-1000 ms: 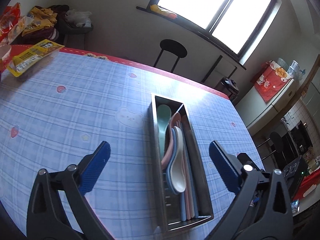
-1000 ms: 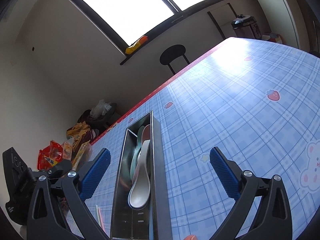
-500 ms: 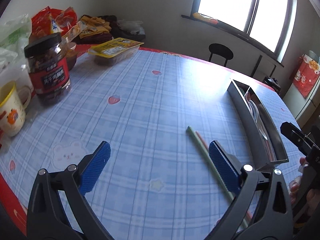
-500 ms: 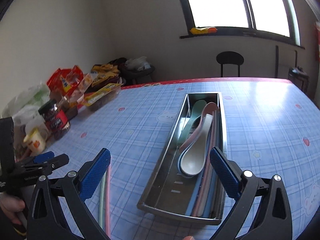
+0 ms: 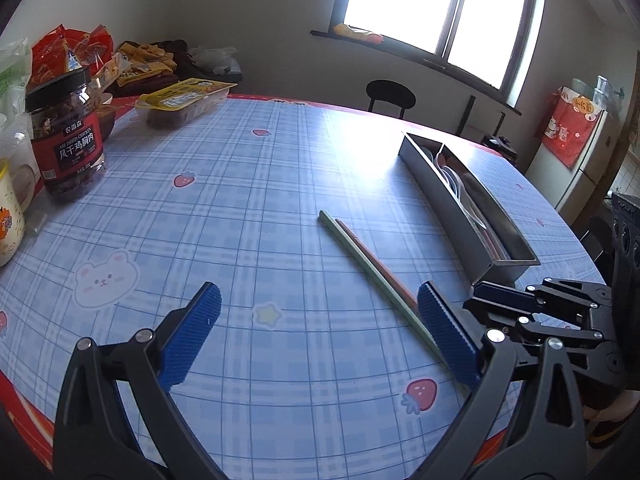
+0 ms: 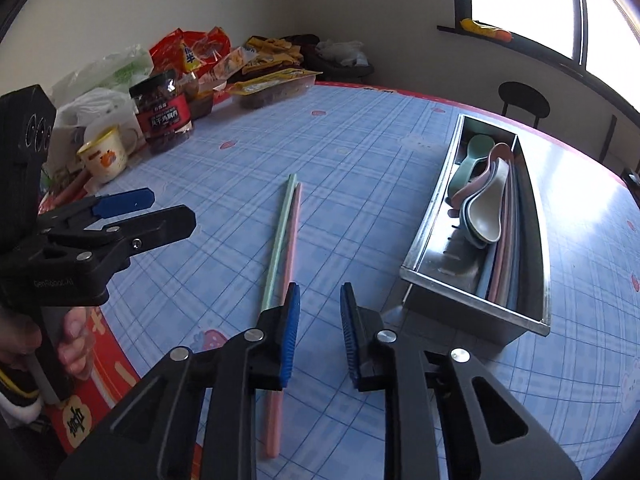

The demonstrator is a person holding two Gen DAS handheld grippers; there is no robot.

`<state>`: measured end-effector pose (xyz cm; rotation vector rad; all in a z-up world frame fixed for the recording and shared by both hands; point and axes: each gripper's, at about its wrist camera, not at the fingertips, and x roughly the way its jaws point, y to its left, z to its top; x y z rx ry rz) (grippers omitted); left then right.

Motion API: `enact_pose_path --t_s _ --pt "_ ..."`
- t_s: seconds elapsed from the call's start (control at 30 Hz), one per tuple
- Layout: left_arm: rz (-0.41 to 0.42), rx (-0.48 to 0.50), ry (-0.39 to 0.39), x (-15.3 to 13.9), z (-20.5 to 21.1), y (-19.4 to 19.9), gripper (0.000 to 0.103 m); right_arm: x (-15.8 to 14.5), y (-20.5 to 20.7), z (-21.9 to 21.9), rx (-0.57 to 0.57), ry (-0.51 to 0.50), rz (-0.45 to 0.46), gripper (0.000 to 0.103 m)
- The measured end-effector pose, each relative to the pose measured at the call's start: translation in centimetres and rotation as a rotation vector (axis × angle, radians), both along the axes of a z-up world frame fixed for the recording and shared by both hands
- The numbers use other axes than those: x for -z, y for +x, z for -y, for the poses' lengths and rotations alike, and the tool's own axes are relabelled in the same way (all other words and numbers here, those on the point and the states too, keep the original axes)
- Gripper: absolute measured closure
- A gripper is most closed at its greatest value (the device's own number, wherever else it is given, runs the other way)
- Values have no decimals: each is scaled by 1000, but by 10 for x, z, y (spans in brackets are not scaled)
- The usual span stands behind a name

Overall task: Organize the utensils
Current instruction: 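Move both tools back to the green and pink chopsticks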

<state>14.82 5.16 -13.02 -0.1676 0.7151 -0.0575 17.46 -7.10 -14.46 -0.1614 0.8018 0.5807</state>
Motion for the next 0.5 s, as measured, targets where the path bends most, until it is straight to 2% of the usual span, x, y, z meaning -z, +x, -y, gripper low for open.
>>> enact_pose_path --t_s 0.23,0.5 --pt "-16 0 -11 7 -1 1 6 9 4 -14 -43 -48 -17 85" --pt "-47 -1 20 11 5 5 6 12 2 -25 -99 -81 -23 85"
